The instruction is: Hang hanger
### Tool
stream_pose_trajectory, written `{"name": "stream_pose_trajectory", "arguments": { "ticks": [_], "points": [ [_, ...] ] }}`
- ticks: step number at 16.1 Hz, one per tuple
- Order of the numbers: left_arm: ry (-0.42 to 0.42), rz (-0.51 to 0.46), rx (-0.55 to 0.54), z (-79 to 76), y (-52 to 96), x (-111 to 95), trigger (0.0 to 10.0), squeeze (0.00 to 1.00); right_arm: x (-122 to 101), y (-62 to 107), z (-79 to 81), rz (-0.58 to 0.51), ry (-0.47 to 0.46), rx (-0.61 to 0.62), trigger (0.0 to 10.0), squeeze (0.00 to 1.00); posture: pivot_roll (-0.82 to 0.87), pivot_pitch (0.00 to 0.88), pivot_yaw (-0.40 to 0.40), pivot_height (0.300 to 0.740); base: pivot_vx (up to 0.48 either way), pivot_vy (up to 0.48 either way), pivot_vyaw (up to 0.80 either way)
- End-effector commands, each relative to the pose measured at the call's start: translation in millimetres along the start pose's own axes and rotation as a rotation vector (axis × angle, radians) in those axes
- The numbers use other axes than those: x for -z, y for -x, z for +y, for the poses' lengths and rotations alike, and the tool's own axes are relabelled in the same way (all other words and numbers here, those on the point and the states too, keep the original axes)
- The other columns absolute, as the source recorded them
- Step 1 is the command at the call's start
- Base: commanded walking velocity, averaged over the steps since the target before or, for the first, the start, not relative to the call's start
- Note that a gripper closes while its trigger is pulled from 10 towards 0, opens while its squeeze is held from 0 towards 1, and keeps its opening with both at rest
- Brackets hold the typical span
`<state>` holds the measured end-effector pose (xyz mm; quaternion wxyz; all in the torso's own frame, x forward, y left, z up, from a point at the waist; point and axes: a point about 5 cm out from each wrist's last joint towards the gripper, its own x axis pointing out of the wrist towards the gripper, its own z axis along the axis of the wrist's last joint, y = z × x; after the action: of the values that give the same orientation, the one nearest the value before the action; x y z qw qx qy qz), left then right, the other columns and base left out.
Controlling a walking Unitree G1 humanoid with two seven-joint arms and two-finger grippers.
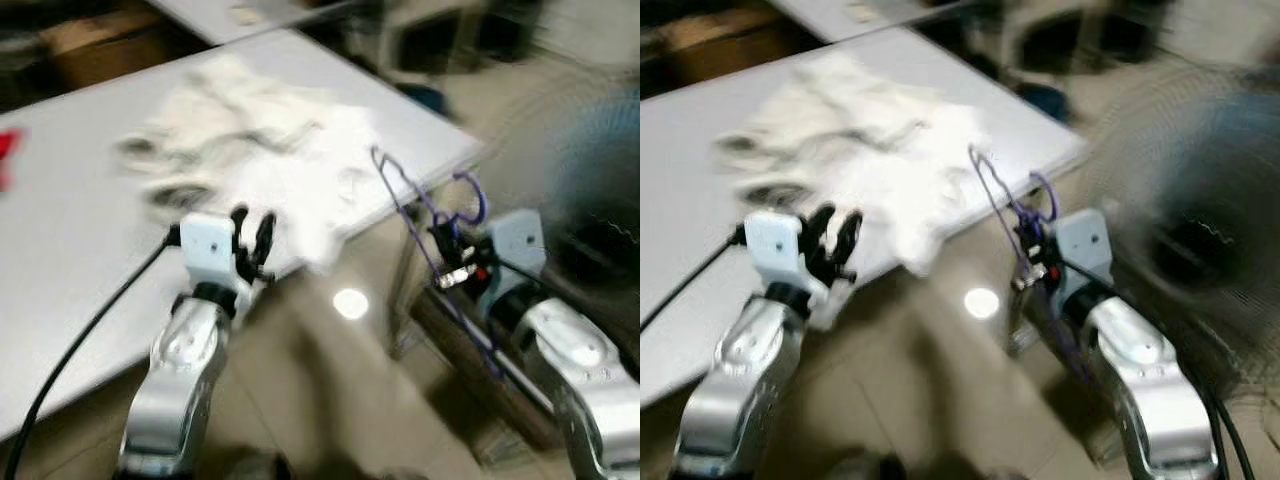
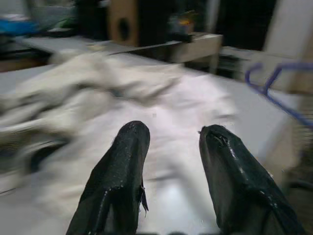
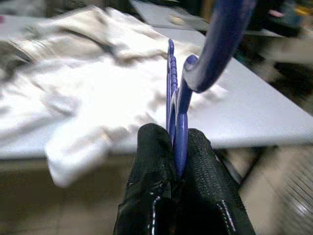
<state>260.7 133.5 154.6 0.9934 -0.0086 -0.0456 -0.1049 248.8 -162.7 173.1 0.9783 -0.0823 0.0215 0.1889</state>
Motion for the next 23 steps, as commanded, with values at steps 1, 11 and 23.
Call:
{"name": "stream_pose_trajectory", "arguments": {
  "ticks": [1,11,23],
  "points": [
    [-0.013,0.014,-0.013,5.6,1.9,1,10.0,0.0,-2,-0.3,3.8,-0.015,0.004,-0.015,10.0,0.0,-0.18,0.116,0.009,0.74,0.48,0.0,0.54],
    [0.059,0.292,0.206,2.3,1.7,33,10.0,0.0,0,2.6,-7.2,-0.019,-0.037,0.061,10.0,0.0,-0.18,0.111,0.045,0.74,0.144,0.0,0.16],
    [0.02,0.4,0.392,-12.7,0.7,47,10.0,0.0,1,8.8,-5.1,-0.007,-0.023,0.082,10.0,0.0,-0.21,0.107,0.08,0.74,0.0,0.0,0.0]
  ]
}}
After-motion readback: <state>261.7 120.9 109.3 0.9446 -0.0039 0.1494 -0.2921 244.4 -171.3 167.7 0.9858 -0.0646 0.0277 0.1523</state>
